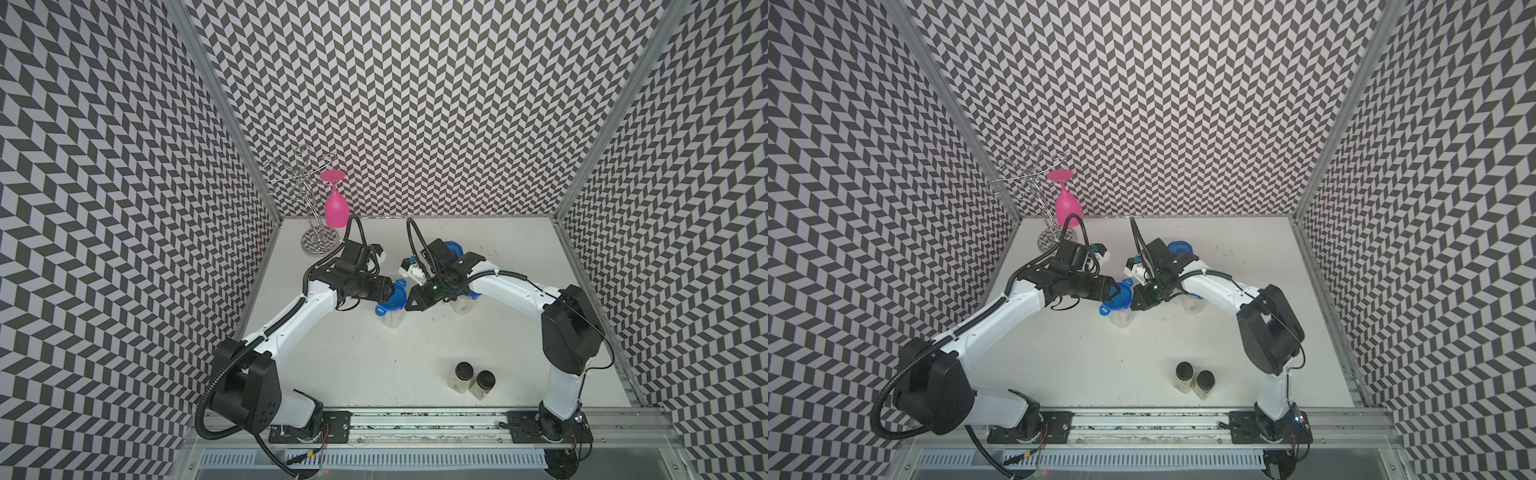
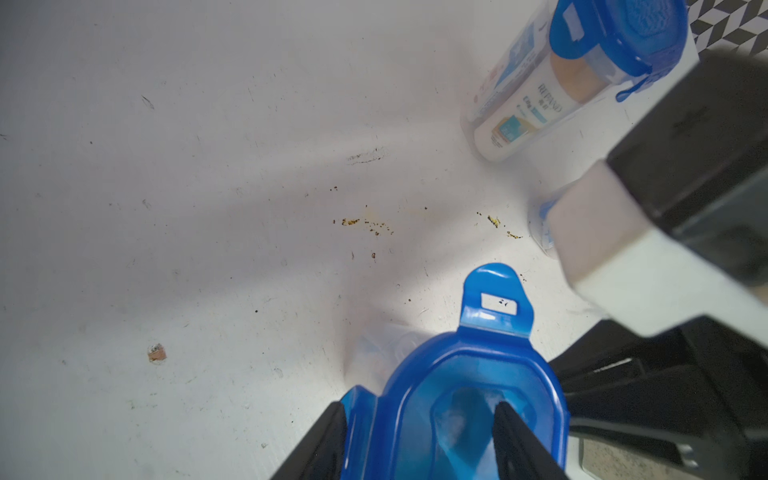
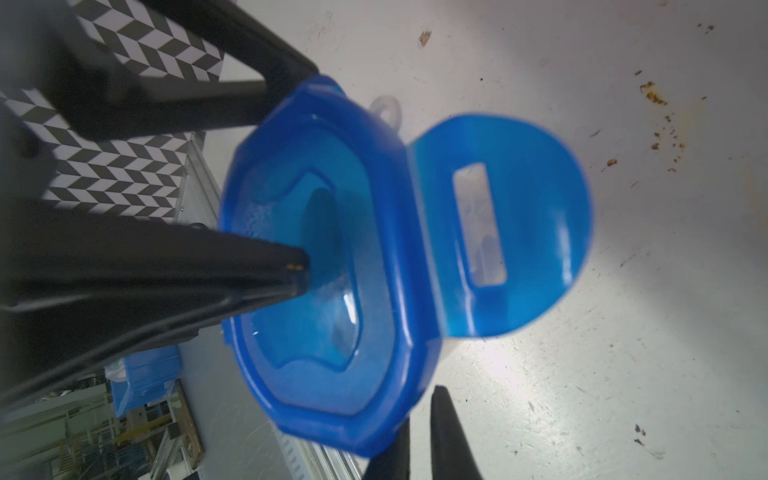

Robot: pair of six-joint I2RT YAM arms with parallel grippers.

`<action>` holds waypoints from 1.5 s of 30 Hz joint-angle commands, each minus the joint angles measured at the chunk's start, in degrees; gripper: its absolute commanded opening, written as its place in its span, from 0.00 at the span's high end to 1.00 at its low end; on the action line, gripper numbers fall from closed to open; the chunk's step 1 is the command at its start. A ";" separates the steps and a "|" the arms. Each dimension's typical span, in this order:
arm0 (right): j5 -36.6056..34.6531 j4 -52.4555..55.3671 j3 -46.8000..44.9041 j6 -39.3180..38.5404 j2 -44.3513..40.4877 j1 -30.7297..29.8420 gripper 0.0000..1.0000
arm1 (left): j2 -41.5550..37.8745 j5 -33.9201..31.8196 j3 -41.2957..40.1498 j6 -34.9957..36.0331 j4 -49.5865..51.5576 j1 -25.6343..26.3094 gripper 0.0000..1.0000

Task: Pack away toiletry kits
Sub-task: Close the fastener on the container.

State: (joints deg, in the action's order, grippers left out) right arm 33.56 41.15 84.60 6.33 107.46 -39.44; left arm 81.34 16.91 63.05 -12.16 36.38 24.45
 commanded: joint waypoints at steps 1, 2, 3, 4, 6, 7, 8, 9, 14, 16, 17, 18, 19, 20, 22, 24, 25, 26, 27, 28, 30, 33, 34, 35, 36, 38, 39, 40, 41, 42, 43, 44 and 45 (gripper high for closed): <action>1.83 -7.17 2.23 0.61 0.46 0.40 0.88 | 0.59 7.63 -3.28 -1.57 2.85 1.37 0.43; 2.04 -7.51 2.37 0.77 0.63 0.39 0.88 | 0.58 8.77 -3.61 -2.17 2.33 1.27 0.43; 2.26 -7.78 2.41 0.85 0.73 0.44 0.88 | 0.47 9.81 -3.92 -2.77 1.84 1.22 0.43; 2.61 -8.08 2.58 0.98 0.87 0.46 0.88 | 0.48 10.70 -4.08 -3.55 1.44 1.23 0.43; 2.91 -8.72 2.81 1.31 0.94 0.51 0.88 | 0.36 11.73 -4.40 -4.63 0.83 1.36 0.43; 3.00 -8.83 2.94 1.30 0.95 0.50 0.88 | 0.23 11.83 -4.36 -4.93 0.64 1.37 0.43; 3.00 -8.86 2.95 1.24 0.91 0.51 0.88 | 0.09 11.83 -4.30 -5.20 0.37 1.41 0.43; 2.91 -8.94 2.91 1.27 0.84 0.48 0.88 | 0.13 11.81 -4.33 -5.39 0.15 1.39 0.43; 3.87 -10.12 1.56 1.69 0.56 0.51 0.88 | 0.90 10.70 -4.10 -8.09 -0.91 2.83 0.42; 3.83 -10.35 1.28 1.81 0.31 0.51 0.88 | 1.26 10.56 -4.29 -9.55 -1.67 3.26 0.43; 3.84 -10.38 1.25 1.76 0.24 0.48 0.88 | 1.31 10.63 -4.42 -10.12 -2.06 3.33 0.43; 3.87 -10.39 1.27 1.80 0.27 0.50 0.88 | 1.41 10.48 -4.37 -10.17 -2.10 3.35 0.43; 3.73 -10.15 1.40 1.71 0.18 0.50 0.88 | 1.54 9.80 -4.29 -10.18 -2.04 3.26 0.43; 3.36 -9.67 1.51 1.44 0.10 0.51 0.88 | 1.53 8.61 -3.93 -10.16 -1.44 3.05 0.43; 2.32 -8.19 1.70 0.94 -0.68 0.67 0.88 | 1.46 6.61 -2.66 -9.68 0.38 1.70 0.37; 1.26 -6.87 1.07 0.84 -2.12 1.13 0.88 | 0.96 6.61 -1.64 -8.07 1.28 -0.53 0.30; 0.80 -6.24 0.59 0.96 -2.98 1.58 0.87 | 0.73 6.73 -0.88 -7.26 1.85 -1.63 0.26; 0.42 -5.51 0.09 1.10 -3.95 1.96 0.86 | 0.83 6.82 0.15 -6.02 2.76 -2.72 0.21; 0.06 -4.87 -0.25 1.12 -4.65 2.40 0.85 | 0.94 6.78 1.12 -4.97 3.70 -3.59 0.18; -0.50 -4.04 -0.48 0.97 -5.39 2.76 0.84 | 1.01 6.67 2.02 -3.94 4.65 -4.47 0.15; -1.58 -2.44 -0.23 0.72 -6.34 3.13 0.82 | 0.94 6.36 3.46 -2.24 5.97 -5.23 0.08; -3.31 -0.97 1.17 0.69 -7.35 3.23 0.80 | 0.44 5.17 5.13 -0.01 7.85 -5.20 0.01; -4.11 -0.34 2.09 0.61 -7.20 3.23 0.79 | 0.06 4.74 5.34 0.75 8.24 -5.26 0.01; -4.95 0.52 3.53 0.35 -6.74 3.16 0.79 | -0.34 3.96 5.60 1.27 8.85 -5.21 0.01; -5.71 1.23 5.10 0.10 -6.09 3.20 0.79 | -0.84 3.47 5.91 1.76 9.56 -5.19 0.01; -6.83 3.06 9.11 -0.61 -3.84 3.22 0.79 | -3.27 2.57 5.95 2.82 11.22 -3.90 0.00; -7.20 3.75 10.85 -0.85 -2.71 3.20 0.79 | -4.58 1.69 5.72 3.09 11.97 -2.78 0.00; -7.43 4.42 12.70 -1.25 -1.13 3.23 0.79 | -5.65 0.60 5.55 2.92 13.68 -1.24 0.01; -7.65 4.80 14.25 -1.65 0.32 3.17 0.79 | -6.36 -0.50 4.19 2.18 14.49 0.81 0.01; -7.96 5.20 15.50 -1.91 1.58 3.23 0.80 | -7.14 -0.51 2.10 1.53 14.12 2.50 0.02; -8.34 5.77 17.06 -2.23 3.02 3.23 0.80 | -7.97 -0.43 0.29 0.39 14.05 4.31 0.02; -8.71 6.55 18.64 -2.67 4.33 3.20 0.80 | -9.12 -0.39 -1.16 -0.34 13.77 5.59 0.03; -9.18 7.12 19.72 -2.96 5.26 3.23 0.80 | -10.39 -0.29 -2.27 -1.02 13.53 6.03 0.04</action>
State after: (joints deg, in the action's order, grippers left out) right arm 26.65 45.65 101.82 5.43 109.25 -36.25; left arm 73.34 17.82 64.03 -11.90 46.87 28.18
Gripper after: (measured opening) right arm 0.203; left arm 0.969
